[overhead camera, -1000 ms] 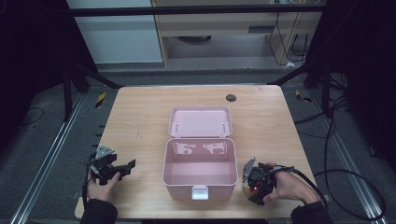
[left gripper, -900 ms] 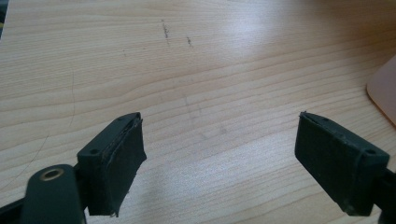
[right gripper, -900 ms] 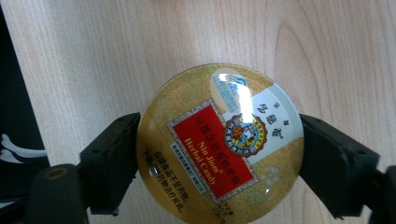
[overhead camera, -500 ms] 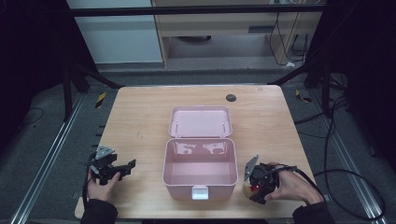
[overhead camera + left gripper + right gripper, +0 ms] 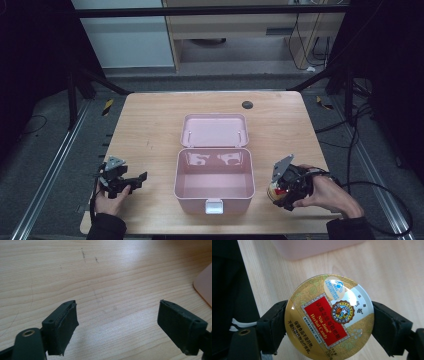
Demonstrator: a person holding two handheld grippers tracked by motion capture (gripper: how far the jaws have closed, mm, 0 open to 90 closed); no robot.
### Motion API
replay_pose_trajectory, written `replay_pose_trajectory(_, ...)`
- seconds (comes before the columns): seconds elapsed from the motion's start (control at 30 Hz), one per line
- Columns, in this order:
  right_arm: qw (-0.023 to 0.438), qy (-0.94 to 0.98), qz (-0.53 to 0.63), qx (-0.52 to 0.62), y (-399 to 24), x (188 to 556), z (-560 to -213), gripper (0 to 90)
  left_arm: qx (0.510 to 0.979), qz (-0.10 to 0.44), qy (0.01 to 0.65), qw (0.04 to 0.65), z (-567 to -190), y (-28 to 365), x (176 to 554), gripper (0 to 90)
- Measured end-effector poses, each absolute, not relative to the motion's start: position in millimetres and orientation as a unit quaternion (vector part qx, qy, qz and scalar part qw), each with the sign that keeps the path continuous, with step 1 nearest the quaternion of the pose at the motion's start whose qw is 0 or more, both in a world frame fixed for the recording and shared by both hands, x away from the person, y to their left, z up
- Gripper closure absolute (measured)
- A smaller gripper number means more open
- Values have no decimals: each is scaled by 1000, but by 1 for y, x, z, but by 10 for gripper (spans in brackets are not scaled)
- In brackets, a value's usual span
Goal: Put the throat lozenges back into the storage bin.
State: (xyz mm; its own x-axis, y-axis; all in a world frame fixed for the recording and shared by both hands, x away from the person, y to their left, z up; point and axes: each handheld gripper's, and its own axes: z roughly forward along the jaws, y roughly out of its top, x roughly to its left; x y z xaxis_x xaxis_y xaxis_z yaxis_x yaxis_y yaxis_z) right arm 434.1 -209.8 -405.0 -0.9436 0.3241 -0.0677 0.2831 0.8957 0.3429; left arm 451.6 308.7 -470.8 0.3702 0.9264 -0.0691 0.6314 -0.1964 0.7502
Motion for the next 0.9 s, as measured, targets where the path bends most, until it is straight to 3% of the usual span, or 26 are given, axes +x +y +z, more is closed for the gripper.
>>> replay_pose_trajectory(0.33, 84, 968, 180, 154, -204, 437, -362, 206, 750, 205, 519, 354, -471, 307, 452, 157)
replay_pose_trajectory(0.9, 98, 968, 185, 136, -179, 447, -318, 206, 751, 204, 520, 352, -472, 307, 452, 159)
